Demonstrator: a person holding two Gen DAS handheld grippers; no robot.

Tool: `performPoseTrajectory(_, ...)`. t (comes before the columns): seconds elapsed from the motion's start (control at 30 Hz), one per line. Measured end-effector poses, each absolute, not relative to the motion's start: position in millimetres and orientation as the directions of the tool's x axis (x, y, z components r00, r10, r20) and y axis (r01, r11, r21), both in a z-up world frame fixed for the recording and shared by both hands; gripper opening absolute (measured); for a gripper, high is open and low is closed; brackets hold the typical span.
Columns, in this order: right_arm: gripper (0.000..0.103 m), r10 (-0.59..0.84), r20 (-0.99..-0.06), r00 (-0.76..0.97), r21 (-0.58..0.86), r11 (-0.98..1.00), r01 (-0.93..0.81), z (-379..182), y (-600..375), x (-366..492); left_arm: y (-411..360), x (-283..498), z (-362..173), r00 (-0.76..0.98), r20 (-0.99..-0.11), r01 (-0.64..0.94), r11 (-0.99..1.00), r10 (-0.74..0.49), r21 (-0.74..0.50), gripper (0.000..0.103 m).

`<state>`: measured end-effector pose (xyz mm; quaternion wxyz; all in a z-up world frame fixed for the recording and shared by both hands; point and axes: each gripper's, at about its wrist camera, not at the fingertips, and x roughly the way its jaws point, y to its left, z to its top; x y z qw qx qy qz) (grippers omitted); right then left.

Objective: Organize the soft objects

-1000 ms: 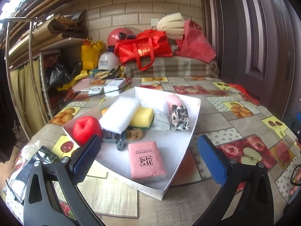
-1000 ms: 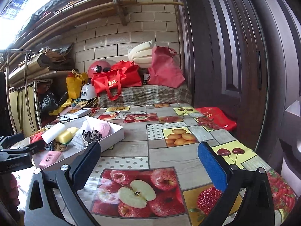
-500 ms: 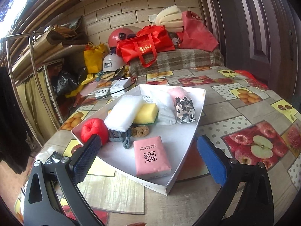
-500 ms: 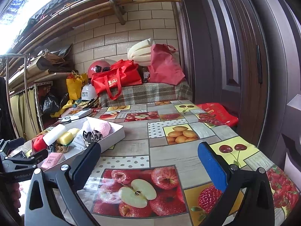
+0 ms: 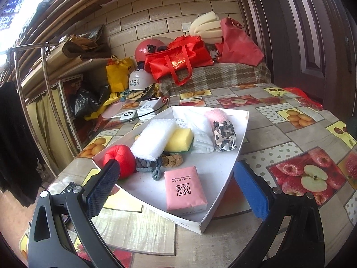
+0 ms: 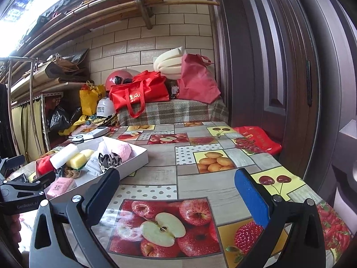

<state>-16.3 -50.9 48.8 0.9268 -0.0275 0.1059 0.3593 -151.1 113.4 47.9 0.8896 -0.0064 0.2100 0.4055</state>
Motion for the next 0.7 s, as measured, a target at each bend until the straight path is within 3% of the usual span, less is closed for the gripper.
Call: performPoseTrajectory(0.7,0.103,0.661,-0.194,0.724,0.024,0.741,-0.671,47.5,-52.5,-19.2,116.8,-152.4,50.0,0.586,-0.391,-0.726,0.674,0.709,0.135,0.103)
